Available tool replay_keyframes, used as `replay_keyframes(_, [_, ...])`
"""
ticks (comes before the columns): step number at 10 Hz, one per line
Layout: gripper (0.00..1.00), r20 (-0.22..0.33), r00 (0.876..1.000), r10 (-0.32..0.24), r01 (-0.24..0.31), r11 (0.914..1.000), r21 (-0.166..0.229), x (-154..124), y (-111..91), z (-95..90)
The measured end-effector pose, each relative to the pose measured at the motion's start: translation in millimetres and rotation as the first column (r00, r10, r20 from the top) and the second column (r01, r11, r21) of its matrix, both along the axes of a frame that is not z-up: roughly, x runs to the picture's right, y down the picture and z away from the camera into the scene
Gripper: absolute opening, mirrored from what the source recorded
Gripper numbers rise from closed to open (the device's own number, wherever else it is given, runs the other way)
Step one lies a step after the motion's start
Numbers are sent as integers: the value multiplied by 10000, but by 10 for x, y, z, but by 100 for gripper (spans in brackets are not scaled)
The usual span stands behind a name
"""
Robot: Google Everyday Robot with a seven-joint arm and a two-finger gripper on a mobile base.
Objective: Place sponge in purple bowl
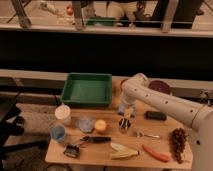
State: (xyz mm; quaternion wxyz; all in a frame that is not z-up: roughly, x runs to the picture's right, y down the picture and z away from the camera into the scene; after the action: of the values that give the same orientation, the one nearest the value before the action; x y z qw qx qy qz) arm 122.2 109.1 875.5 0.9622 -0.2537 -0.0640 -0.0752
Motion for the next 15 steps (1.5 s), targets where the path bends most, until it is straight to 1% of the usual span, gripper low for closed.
replay_keyframes(1, [80,-123,9999,-42,41,9999,-119,29,45,47])
replay_keyframes(3, [80,-339,9994,-57,50,9997,-231,44,41,147])
replay_keyframes(5, [80,-817,9966,81,-111,9993,-360,148,21,180])
replay_keyframes(6, [80,-1025,9946,144,-194,9987,-480,158,27,190])
replay_keyframes(8, [80,-1343,9908,177,-262,9977,-618,204,25,213])
replay_keyframes(12, [80,-1511,9883,208,-351,9951,-928,271,113,200])
replay_keyframes(15, [80,-1311,9910,271,-426,9923,-1167,274,168,200])
